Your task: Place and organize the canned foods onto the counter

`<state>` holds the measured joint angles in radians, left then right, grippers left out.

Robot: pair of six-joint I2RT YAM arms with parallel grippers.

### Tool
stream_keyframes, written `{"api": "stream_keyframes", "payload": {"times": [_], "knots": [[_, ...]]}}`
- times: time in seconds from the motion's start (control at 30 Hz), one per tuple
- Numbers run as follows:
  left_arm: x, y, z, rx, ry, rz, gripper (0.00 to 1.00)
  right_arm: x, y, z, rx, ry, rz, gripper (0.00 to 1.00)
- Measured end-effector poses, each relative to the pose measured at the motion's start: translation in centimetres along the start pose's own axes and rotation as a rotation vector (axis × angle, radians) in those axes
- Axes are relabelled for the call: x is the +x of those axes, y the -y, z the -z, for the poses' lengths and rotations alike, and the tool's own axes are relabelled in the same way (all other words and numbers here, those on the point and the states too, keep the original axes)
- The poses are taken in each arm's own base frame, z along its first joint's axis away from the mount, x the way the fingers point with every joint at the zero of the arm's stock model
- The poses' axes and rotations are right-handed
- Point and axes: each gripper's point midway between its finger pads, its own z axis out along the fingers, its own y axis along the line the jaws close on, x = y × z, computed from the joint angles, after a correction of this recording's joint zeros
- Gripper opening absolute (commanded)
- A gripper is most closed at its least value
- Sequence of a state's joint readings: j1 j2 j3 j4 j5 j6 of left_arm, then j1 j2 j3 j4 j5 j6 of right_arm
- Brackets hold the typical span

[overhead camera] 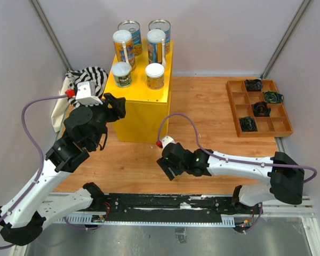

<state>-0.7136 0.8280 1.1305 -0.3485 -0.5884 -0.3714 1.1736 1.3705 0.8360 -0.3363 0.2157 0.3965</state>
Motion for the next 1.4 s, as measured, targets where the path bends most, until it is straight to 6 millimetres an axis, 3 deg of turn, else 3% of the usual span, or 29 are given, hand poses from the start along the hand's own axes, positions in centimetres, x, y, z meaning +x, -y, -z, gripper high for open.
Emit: {"api": "stream_keyframes", "payload": {"times": [0.1,0.2,0.47,0.57,1.1,1.4], "knots": [[-0.6,-0.6,0.3,-0.026,0.023,0.009,0.69,-0.8,-0.5,1.5,0.006,0.002,0.034,0.12],[-1.2,-1.1,0.5,-0.050,0.043,0.019,0.69,-3.1,-1.6,3.6,-0.008,0.041,0.066,0.11],[-1.9,-1.9,1.2,-0.079,0.069,0.039,0.69,-13.1,-5.4,11.3,-0.091,0.252,0.125,0.10],[-2.1,-2.1,1.4,-0.084,0.071,0.039,0.69,-16.0,-5.8,13.2,-0.098,0.302,0.145,0.10],[-3.1,-1.7,2.2,-0.039,0.087,0.023,0.68,-27.3,-6.8,18.9,-0.036,0.505,0.272,0.08],[-4.0,-1.6,3.1,0.002,0.125,0.022,0.68,-30.7,-6.6,20.0,0.001,0.579,0.295,0.09]]}}
